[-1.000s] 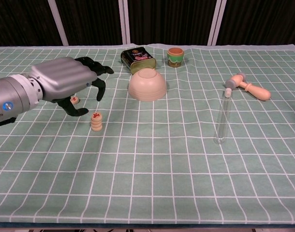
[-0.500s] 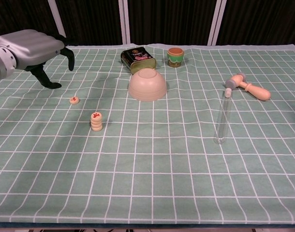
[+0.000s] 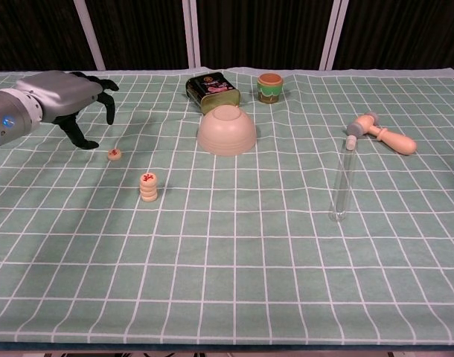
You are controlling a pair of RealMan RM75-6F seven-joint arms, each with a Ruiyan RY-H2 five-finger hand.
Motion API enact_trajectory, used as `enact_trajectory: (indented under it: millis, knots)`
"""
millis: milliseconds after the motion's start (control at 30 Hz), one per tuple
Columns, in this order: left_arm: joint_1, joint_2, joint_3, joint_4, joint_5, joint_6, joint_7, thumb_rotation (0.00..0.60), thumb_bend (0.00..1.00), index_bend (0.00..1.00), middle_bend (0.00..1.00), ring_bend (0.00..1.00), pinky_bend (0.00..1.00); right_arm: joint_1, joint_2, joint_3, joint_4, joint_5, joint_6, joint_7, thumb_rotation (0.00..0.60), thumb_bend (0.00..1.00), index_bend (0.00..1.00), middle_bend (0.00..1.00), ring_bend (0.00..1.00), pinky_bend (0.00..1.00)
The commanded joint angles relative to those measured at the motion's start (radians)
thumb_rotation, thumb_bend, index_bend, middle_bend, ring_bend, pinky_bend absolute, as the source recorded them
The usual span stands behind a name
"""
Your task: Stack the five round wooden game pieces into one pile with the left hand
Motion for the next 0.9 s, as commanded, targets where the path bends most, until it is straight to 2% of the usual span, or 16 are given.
enact_trajectory:
  millis: [33, 900]
  knots:
    - [-0.001, -0.009, 0.006, 0.01, 0.002, -0.004, 0.002, 0.6, 0.24, 0.41, 0.01, 0.0, 0.0, 0.0, 0.0, 0.0, 0.0, 0.0, 0.0, 0.001, 0.6, 0.23, 0.09, 0.01, 0.0, 0.0]
    - [-0.025, -0.109, 0.02, 0.099, -0.006, -0.021, 0.07, 0.6, 0.27, 0.46, 0.01, 0.0, 0.0, -0.001, 0.001, 0.004, -0.001, 0.006, 0.001, 0.006, 0.6, 0.23, 0.09, 0.01, 0.0, 0.0]
